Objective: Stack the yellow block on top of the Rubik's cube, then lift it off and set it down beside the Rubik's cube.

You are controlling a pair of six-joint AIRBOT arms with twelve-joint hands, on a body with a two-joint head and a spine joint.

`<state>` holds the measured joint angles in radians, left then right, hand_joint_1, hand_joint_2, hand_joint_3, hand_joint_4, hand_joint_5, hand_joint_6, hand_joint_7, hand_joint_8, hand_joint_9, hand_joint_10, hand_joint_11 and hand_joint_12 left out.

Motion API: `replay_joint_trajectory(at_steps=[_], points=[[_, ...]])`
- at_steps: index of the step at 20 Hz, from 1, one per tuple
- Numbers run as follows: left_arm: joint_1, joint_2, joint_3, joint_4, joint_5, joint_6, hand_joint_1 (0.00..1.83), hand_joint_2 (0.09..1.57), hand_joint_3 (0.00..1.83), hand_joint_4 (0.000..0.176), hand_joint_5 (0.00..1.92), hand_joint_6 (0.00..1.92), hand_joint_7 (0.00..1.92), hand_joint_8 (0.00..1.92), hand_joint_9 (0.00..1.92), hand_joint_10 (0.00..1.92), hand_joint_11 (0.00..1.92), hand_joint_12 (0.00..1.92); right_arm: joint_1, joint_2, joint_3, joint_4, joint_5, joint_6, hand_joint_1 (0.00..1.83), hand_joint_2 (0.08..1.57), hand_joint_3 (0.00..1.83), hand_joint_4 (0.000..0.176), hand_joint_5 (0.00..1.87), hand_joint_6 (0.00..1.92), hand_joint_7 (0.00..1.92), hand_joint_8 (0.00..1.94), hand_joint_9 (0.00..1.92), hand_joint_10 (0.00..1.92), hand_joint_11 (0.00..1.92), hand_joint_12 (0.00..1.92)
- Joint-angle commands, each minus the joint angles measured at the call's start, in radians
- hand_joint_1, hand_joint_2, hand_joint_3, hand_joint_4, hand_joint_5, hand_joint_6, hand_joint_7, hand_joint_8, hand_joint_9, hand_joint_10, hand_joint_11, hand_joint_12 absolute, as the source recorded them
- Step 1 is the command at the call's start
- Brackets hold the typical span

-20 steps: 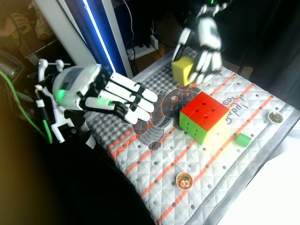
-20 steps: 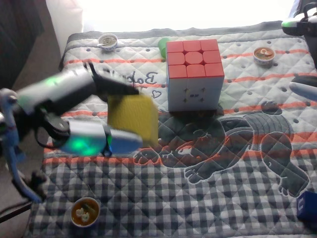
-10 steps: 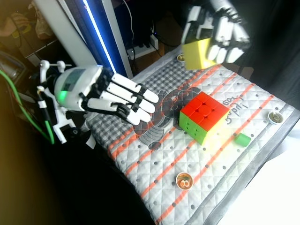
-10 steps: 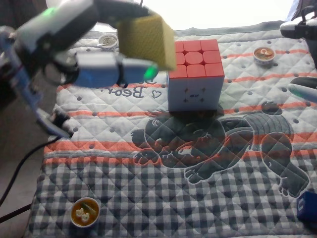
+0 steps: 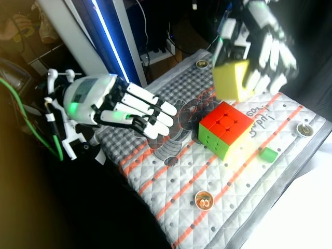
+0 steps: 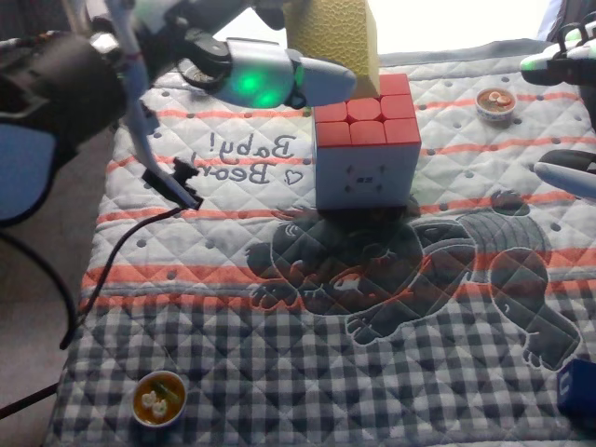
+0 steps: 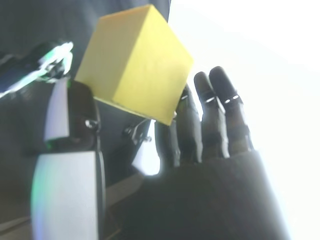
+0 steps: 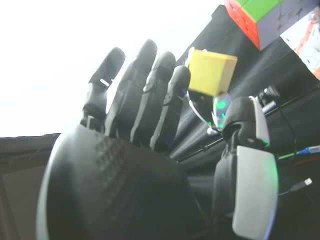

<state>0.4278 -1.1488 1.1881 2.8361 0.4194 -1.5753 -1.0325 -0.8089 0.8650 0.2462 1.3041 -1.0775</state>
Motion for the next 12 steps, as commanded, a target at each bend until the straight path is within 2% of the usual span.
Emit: replay_joint_trajectory(at_steps=[1,2,3,4,5,7,8,9,10,11,12], points=[[-0.016,-0.007,0.009,-0.005,0.091,-0.009,1.15,1.14,0.00,0.000,0.92,1.07,0.67,0.17,0.25,0.62,0.00,1.37,0.011,-0.002,0.006,-0.009,0.124,0.000,0.83,1.06,0.00,0.000,0.74,0.03,0.79,0.00,0.51,0.42,0.00,1.24],[-0.017,-0.018,0.022,-0.012,0.079,-0.009,1.15,1.15,0.00,0.000,0.91,1.09,0.69,0.16,0.27,0.62,0.00,1.35,0.011,-0.002,0.006,-0.010,0.124,0.001,0.83,1.06,0.00,0.000,0.74,0.03,0.78,0.00,0.50,0.41,0.00,1.23],[-0.018,-0.027,0.032,-0.020,0.071,-0.009,1.14,1.16,0.00,0.000,0.88,1.13,0.61,0.09,0.17,0.59,0.00,1.30,0.011,-0.002,0.007,-0.010,0.124,0.001,0.82,1.06,0.00,0.000,0.73,0.02,0.76,0.00,0.48,0.34,0.00,1.09],[-0.020,-0.039,0.043,-0.029,0.063,-0.010,1.13,1.18,0.00,0.000,0.86,1.17,0.54,0.04,0.11,0.54,0.00,1.21,0.012,-0.002,0.007,-0.010,0.124,0.002,0.82,1.06,0.00,0.000,0.72,0.01,0.75,0.00,0.49,0.33,0.00,1.09],[-0.021,-0.042,0.046,-0.031,0.060,-0.010,1.12,1.19,0.00,0.000,0.84,1.20,0.52,0.02,0.11,0.46,0.00,1.07,0.012,-0.002,0.007,-0.011,0.124,0.002,0.82,1.07,0.00,0.000,0.71,0.01,0.73,0.00,0.49,0.31,0.00,1.10],[-0.023,-0.055,0.053,-0.032,0.053,-0.010,1.12,1.18,0.00,0.000,0.86,1.18,0.57,0.01,0.23,0.30,0.00,1.05,0.013,-0.003,0.008,-0.011,0.124,0.002,0.82,1.07,0.00,0.000,0.71,0.01,0.73,0.00,0.49,0.30,0.00,1.14],[-0.023,-0.063,0.059,-0.032,0.050,-0.010,1.12,1.18,0.00,0.000,0.86,1.17,0.60,0.01,0.25,0.29,0.00,1.07,0.013,-0.003,0.009,-0.011,0.124,0.002,0.82,1.07,0.00,0.000,0.71,0.01,0.73,0.00,0.49,0.30,0.00,1.14],[-0.024,-0.071,0.065,-0.033,0.047,-0.011,1.11,1.18,0.00,0.000,0.86,1.18,0.61,0.01,0.26,0.31,0.00,1.12,0.014,-0.004,0.009,-0.011,0.124,0.003,0.80,1.07,0.00,0.000,0.72,0.01,0.72,0.00,0.48,0.29,0.00,1.10],[-0.025,-0.079,0.073,-0.039,0.040,-0.011,1.10,1.17,0.00,0.000,0.87,1.17,0.63,0.02,0.22,0.43,0.00,1.20,0.014,-0.004,0.009,-0.011,0.124,0.003,0.80,1.07,0.00,0.000,0.72,0.01,0.72,0.00,0.48,0.28,0.00,1.11],[-0.025,-0.086,0.079,-0.043,0.037,-0.013,1.07,1.17,0.00,0.000,0.87,1.17,0.66,0.04,0.17,0.64,0.00,1.37,0.015,-0.005,0.010,-0.011,0.124,0.003,0.79,1.07,0.00,0.000,0.73,0.02,0.73,0.00,0.49,0.29,0.00,1.15],[-0.024,-0.091,0.083,-0.046,0.034,-0.015,1.07,1.17,0.00,0.000,0.87,1.16,0.68,0.07,0.15,0.80,0.00,1.45,0.016,-0.005,0.010,-0.011,0.124,0.003,0.79,1.06,0.00,0.000,0.74,0.02,0.73,0.00,0.49,0.28,0.00,1.14]])
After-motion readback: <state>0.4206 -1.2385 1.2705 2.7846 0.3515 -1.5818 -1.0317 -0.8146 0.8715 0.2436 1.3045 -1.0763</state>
